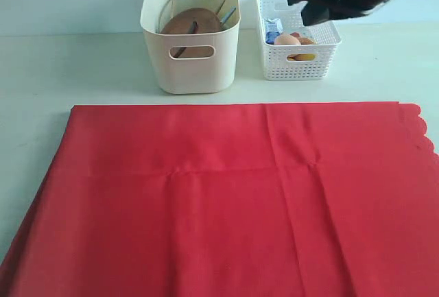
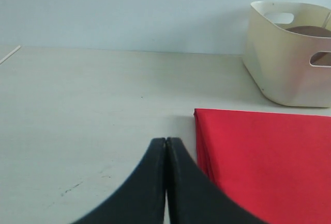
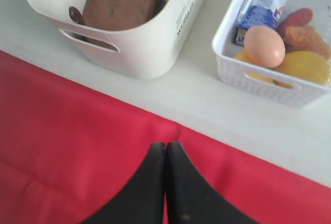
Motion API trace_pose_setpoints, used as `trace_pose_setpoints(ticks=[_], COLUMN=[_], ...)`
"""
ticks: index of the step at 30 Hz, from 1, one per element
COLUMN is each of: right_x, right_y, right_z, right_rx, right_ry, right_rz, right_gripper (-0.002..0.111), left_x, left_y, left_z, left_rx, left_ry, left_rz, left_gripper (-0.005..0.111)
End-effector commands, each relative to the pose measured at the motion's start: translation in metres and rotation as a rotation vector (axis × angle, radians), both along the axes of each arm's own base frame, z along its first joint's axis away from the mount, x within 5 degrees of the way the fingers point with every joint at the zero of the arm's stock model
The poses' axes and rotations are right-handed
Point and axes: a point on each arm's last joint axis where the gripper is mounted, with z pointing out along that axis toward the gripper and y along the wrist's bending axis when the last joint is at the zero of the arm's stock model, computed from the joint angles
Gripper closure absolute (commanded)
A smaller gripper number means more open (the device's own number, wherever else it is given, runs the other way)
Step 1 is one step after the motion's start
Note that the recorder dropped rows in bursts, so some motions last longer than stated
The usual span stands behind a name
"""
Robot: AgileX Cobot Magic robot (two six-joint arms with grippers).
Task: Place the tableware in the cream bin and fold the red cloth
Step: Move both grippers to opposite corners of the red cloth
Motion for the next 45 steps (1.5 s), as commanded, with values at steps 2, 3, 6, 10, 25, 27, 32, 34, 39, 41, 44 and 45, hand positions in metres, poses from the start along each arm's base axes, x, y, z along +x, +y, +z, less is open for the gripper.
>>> trace_pose_setpoints(ticks=[2, 3, 6, 10, 25, 27, 32, 34, 39, 41, 44, 45], right_x=[-0.023, -0.027, -0.040, -0.064, -0.083, -0.082, -0.081, -0.080, -0.080, -0.080, -0.080, -0.080], right_y=[-0.011, -0.012, -0.018, -0.026, -0.034, -0.034, -0.034, -0.034, -0.035, -0.035, -0.034, -0.033], right_z=[-0.012, -0.014, -0.021, -0.034, -0.124, -0.125, -0.124, -0.124, -0.124, -0.124, -0.124, -0.124], right_rx=[0.007, 0.008, -0.014, -0.023, -0.106, -0.104, -0.100, -0.100, -0.099, -0.099, -0.084, -0.073], right_ry=[-0.002, 0.002, 0.004, 0.021, 0.256, 0.257, 0.236, 0.233, 0.231, 0.231, 0.237, 0.241], right_rz=[-0.048, -0.057, -0.059, -0.068, -0.125, -0.127, -0.135, -0.136, -0.137, -0.137, -0.149, -0.157], right_gripper=[0.108, 0.108, 0.108, 0.108, 0.108, 0.108, 0.108, 0.108, 0.108, 0.108, 0.108, 0.108], left_x=[0.000, 0.000, 0.000, 0.002, 0.046, 0.056, 0.079, 0.090, 0.111, 0.117, 0.127, 0.129], left_y=[0.000, 0.000, 0.000, -0.001, -0.002, -0.004, -0.006, -0.009, -0.027, -0.034, -0.043, -0.047], left_z=[0.000, 0.000, 0.000, 0.009, 0.049, 0.044, 0.033, 0.026, 0.000, -0.013, -0.027, -0.032], left_rx=[0.045, 0.045, 0.045, -0.035, -0.401, -0.361, -0.171, -0.169, -0.208, -0.219, -0.186, -0.174], left_ry=[0.000, 0.000, 0.000, -0.095, 0.024, 0.141, 0.360, 0.438, 0.621, 0.694, 0.774, 0.799], left_rz=[-0.007, -0.007, -0.007, -0.007, 0.071, 0.074, 0.022, 0.008, -0.037, -0.039, -0.069, -0.081], left_gripper=[0.106, 0.106, 0.106, 0.106, 0.106, 0.106, 0.106, 0.106, 0.105, 0.103, 0.091, 0.084])
